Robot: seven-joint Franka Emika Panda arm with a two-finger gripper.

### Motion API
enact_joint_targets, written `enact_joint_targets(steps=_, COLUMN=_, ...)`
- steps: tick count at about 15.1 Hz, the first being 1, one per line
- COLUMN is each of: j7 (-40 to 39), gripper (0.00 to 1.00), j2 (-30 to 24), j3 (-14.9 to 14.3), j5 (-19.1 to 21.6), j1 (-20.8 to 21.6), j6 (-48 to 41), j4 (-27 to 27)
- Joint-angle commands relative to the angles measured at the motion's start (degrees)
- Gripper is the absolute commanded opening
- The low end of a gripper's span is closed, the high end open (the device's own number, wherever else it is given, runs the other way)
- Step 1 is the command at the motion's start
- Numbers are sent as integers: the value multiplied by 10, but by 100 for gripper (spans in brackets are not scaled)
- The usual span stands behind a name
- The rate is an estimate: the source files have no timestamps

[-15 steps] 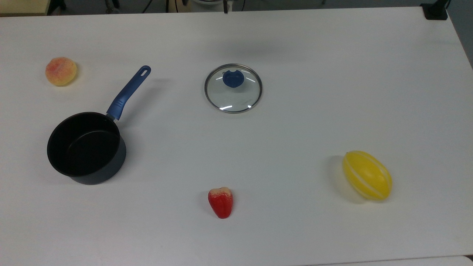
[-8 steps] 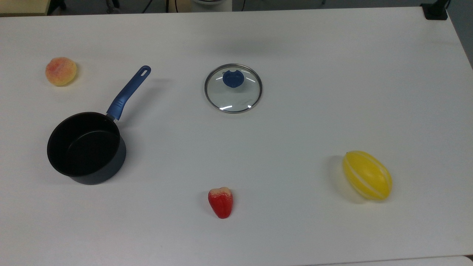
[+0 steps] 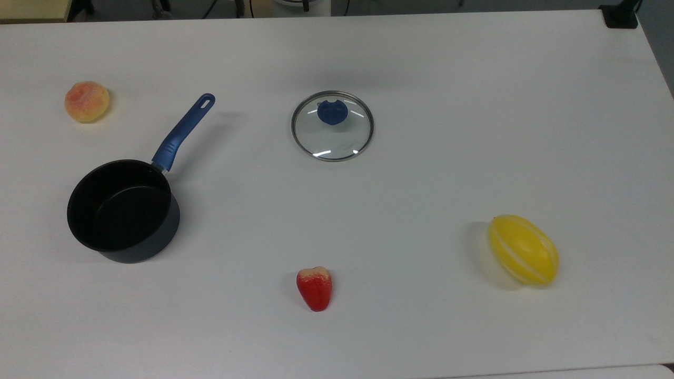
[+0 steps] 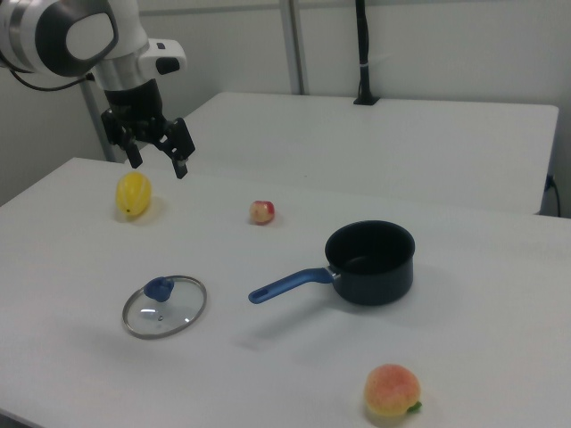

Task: Open lid
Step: 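Open the gripper, release the lid and raise the gripper away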

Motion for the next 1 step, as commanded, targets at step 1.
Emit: enact_joint_targets(steps=1, j7=-18, gripper=100, j2=-1, j3=-11, j5=3, j1=11, j6=7, j4=0)
